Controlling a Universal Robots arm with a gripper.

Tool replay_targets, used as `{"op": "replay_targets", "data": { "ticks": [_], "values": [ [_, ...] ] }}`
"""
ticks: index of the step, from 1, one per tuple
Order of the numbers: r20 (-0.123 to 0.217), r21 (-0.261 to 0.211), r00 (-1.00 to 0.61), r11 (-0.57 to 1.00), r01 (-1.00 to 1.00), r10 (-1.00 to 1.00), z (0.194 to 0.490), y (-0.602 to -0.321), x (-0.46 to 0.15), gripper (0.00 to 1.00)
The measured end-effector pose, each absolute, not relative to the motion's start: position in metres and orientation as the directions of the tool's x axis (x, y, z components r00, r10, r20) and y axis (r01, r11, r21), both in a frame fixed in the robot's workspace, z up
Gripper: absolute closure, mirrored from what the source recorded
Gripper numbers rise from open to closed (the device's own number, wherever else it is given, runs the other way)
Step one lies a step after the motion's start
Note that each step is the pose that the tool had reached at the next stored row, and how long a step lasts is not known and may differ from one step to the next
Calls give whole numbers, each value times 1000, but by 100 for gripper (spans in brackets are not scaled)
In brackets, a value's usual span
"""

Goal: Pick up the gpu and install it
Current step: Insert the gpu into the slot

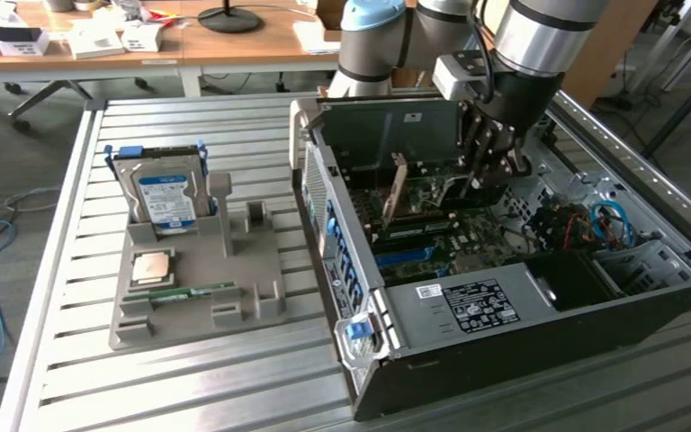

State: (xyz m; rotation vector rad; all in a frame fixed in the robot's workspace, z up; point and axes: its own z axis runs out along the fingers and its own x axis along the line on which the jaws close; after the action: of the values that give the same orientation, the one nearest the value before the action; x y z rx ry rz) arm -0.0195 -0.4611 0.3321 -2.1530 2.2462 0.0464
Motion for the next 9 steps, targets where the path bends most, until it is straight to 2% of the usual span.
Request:
{"op": "replay_targets", "data": {
  "ticks": [9],
  "values": [
    [-42,1,-42,42,-999,-998,328,-461,-20,74]
  ]
}}
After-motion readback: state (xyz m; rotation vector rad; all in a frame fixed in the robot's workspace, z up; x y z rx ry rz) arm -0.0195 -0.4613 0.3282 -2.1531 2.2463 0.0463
